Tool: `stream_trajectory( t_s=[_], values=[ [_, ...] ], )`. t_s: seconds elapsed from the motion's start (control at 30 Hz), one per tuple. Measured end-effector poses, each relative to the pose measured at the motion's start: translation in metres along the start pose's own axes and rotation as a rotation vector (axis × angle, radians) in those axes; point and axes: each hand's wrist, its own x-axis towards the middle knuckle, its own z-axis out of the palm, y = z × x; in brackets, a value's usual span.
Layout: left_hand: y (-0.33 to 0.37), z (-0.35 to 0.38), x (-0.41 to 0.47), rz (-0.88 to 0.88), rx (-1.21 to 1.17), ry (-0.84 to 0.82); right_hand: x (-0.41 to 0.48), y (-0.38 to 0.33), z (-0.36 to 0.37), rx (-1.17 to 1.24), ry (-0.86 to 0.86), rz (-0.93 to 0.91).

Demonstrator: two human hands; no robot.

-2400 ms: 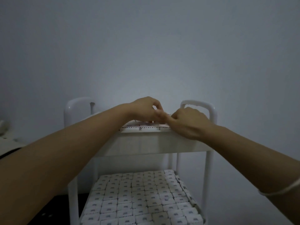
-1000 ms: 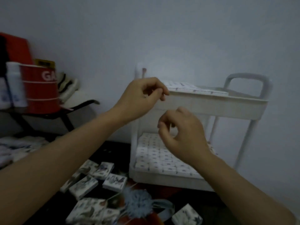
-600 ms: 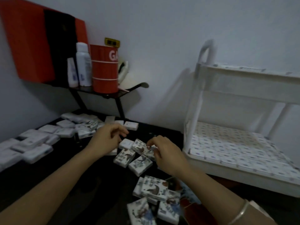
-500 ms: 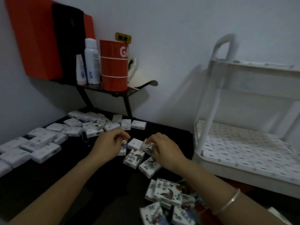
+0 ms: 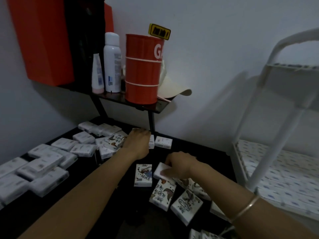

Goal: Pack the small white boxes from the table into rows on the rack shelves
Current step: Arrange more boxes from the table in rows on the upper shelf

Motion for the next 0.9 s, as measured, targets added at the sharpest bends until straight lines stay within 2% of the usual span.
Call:
stream_trajectory(
  t_s=[0.1,0.17,0.23,0.37,0.5,0.67,0.8,0.9],
  values=[
    [0.004,0.007,0.007,0.002,0.117,-0.162,-0.006,0.004,0.002,0.127,0.015,-0.014],
    [0.007,0.008,0.005,0.013,0.120,-0.162,-0.010,0.007,0.004,0.235,0.025,-0.012],
    [0.007,0.005,0.000,0.062,0.067,-0.114,-0.016,0.011,0.004,0.344,0.047,-0.004],
    [0.006,-0.003,-0.014,0.076,-0.205,-0.079,-0.030,0.021,0.003,0.437,0.124,-0.001],
    [0.010,-0.005,-0.017,0.068,-0.287,-0.125,-0.044,0.024,0.001,0.516,0.182,-0.042],
    [0.015,-0.009,-0.017,0.028,-0.350,-0.261,-0.061,0.026,-0.006,0.839,0.281,-0.080],
    [0.028,-0.022,-0.023,0.015,-0.315,-0.151,-0.085,0.030,-0.014,1.047,0.302,-0.121],
    [0.041,-0.042,-0.032,-0.017,-0.506,-0.069,-0.107,0.038,-0.020,1.075,0.327,-0.131]
  ],
)
